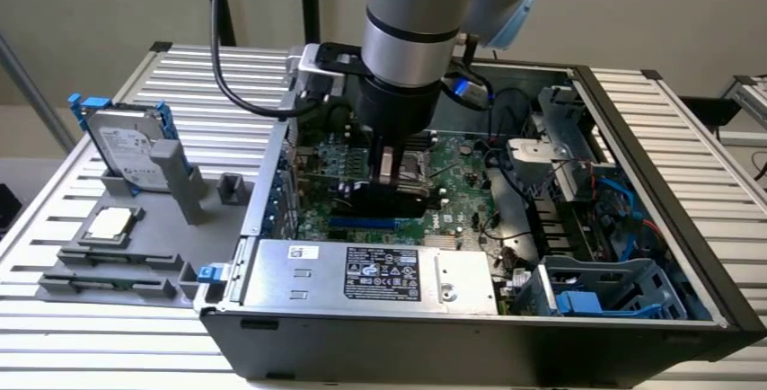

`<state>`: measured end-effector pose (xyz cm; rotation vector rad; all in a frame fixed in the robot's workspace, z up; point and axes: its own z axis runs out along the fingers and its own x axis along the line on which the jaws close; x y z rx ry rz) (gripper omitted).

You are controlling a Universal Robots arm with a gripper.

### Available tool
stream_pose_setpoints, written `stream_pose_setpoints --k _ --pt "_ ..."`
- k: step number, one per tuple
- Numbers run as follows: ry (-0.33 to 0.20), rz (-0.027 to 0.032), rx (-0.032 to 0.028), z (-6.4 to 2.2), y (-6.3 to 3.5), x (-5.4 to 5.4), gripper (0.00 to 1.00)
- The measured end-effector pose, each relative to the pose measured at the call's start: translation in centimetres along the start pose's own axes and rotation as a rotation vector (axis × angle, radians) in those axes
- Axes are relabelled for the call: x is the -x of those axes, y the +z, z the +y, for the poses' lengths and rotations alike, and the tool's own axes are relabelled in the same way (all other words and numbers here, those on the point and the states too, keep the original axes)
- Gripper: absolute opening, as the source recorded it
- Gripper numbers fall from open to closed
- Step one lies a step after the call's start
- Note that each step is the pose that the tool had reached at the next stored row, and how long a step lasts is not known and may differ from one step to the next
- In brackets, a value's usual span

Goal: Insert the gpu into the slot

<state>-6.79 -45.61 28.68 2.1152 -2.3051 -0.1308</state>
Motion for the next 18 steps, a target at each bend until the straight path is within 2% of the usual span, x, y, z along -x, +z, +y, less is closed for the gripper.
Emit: stream_pose_setpoints --k 9,18 --pt "0.001 0.0008 0.01 0.03 0.49 -0.09 0.26" --pt "-0.008 -0.0016 0.0116 0.12 0.92 -0.11 0.26"
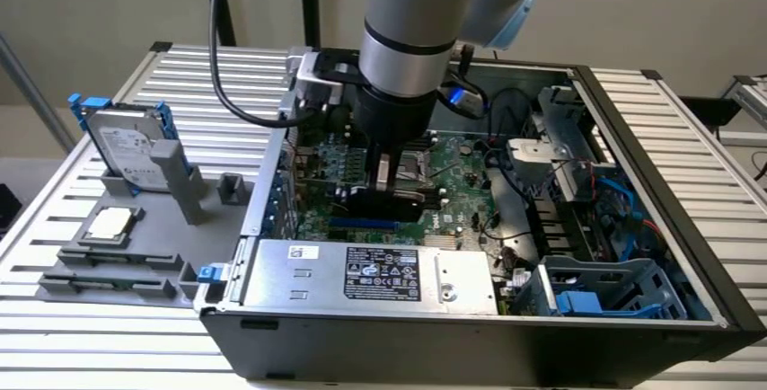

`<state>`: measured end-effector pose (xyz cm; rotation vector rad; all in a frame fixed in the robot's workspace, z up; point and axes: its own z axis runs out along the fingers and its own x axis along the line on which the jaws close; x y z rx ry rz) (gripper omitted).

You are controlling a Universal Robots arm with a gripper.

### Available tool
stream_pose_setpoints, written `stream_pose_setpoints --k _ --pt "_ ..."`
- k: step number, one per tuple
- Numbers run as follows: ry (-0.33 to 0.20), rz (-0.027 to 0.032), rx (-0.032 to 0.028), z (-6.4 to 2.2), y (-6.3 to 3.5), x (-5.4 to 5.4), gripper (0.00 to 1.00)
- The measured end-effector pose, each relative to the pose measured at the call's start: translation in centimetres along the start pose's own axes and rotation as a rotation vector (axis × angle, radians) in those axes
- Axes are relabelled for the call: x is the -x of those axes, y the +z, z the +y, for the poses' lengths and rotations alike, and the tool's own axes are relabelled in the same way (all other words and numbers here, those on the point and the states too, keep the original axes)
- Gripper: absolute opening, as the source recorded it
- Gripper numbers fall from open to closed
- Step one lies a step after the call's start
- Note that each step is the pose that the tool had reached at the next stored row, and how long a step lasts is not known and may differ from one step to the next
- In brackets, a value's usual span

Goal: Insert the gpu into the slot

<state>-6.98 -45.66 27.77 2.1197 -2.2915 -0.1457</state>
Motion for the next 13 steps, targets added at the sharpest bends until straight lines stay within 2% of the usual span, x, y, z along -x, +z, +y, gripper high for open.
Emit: stream_pose_setpoints --k 13 --pt "-0.003 -0.0007 0.0004 0.04 0.38 0.02 0.26"
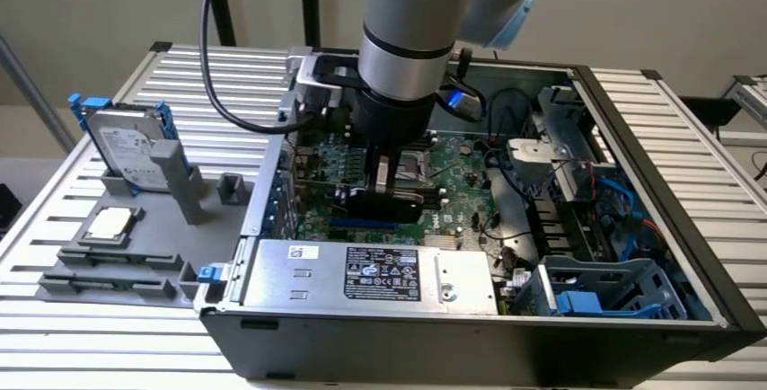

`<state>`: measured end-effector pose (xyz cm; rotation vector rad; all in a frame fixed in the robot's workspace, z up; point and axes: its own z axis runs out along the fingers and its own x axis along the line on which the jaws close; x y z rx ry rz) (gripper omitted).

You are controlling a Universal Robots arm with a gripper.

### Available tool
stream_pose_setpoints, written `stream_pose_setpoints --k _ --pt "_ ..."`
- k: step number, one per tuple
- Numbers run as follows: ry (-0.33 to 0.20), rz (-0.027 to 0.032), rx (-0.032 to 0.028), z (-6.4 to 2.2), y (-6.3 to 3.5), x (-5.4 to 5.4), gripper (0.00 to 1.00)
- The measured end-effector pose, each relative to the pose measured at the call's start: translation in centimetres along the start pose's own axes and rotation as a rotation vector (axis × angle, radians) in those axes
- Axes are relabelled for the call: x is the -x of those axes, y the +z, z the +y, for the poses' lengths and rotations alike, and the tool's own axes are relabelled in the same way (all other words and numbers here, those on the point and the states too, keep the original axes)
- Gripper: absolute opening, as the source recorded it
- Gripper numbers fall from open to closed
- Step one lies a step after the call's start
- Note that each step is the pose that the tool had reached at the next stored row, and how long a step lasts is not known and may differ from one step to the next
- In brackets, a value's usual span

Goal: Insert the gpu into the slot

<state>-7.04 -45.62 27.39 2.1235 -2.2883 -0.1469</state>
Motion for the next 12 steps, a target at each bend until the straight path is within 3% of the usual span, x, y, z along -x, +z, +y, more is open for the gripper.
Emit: stream_pose_setpoints --k 12 --pt "-0.016 0.0009 0.0008 0.0 0.35 0.31 0.26"
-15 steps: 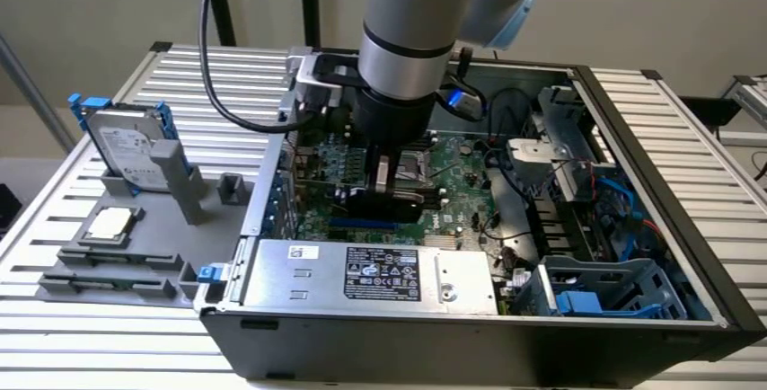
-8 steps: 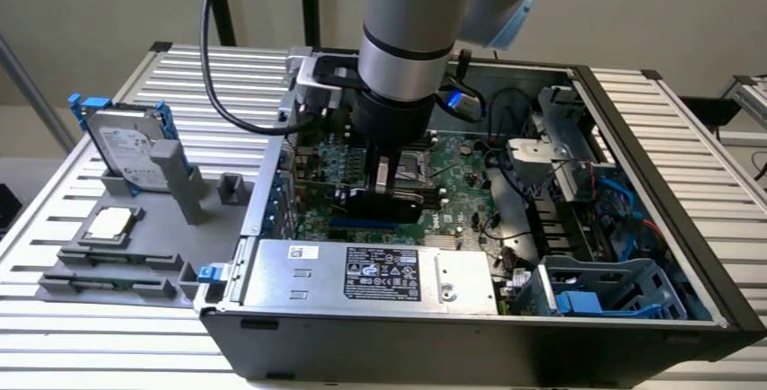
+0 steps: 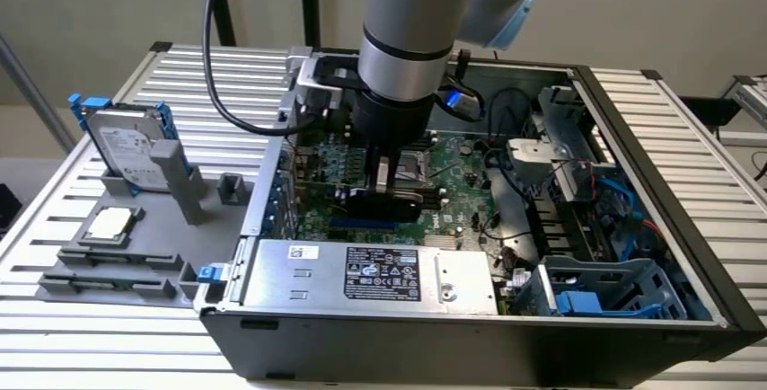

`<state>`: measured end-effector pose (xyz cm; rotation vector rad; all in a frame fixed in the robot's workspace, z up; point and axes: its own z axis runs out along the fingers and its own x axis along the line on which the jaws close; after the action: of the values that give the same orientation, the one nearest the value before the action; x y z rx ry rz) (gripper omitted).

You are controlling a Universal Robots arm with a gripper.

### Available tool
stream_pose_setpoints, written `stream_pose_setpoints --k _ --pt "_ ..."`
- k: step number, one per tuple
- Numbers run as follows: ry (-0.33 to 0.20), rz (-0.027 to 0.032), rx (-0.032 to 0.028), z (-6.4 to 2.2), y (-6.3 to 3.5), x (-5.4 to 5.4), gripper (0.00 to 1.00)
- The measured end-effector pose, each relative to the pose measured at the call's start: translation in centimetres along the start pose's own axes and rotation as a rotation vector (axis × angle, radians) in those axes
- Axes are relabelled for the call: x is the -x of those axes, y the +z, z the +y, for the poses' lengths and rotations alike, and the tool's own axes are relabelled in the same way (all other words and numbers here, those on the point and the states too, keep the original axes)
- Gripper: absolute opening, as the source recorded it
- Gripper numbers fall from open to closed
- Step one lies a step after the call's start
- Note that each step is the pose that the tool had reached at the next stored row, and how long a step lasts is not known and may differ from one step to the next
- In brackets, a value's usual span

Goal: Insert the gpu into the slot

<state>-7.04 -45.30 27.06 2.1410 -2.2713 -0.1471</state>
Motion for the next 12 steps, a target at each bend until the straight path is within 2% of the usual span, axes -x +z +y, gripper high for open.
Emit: stream_pose_setpoints --k 12 --pt "-0.009 0.0009 0.0021 -0.03 0.52 -0.03 0.26"
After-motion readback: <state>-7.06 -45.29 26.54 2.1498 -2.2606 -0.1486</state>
